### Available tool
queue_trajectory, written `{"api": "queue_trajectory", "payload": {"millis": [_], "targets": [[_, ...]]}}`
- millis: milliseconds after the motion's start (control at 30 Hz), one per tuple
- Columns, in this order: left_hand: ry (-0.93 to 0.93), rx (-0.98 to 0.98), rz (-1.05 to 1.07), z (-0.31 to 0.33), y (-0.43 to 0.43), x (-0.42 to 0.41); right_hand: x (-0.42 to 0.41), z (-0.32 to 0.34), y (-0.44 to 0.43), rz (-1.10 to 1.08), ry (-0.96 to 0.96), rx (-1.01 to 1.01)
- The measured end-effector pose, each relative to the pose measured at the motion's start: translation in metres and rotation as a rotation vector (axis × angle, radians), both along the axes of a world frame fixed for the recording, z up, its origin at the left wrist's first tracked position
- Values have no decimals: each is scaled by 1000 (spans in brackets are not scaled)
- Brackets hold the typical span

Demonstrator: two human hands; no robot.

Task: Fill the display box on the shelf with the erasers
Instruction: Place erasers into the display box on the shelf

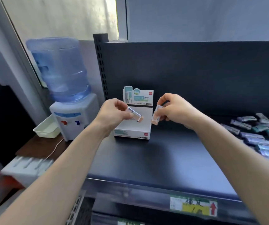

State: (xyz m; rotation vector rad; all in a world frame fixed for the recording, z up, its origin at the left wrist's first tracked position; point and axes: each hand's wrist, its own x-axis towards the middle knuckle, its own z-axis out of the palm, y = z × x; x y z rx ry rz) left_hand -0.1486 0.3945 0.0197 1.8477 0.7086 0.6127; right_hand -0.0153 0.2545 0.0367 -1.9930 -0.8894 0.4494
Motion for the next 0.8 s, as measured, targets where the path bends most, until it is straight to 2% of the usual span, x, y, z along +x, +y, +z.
{"api": "queue_trajectory", "payload": {"millis": [233, 367, 500, 700, 800], "targets": [[-41, -22, -24, 0, 16, -7, -2, -4, 34, -26, 68, 81], [-32, 8, 30, -3, 22, 1, 3, -2, 42, 0, 117, 74], [91, 166, -10, -1, 26, 14, 15, -4, 49, 11, 112, 26], [330, 346, -163, -11, 32, 36, 32, -10, 53, -23, -25, -70], [447, 420, -170, -17, 39, 43, 32, -10, 56, -29, -42, -104]]}}
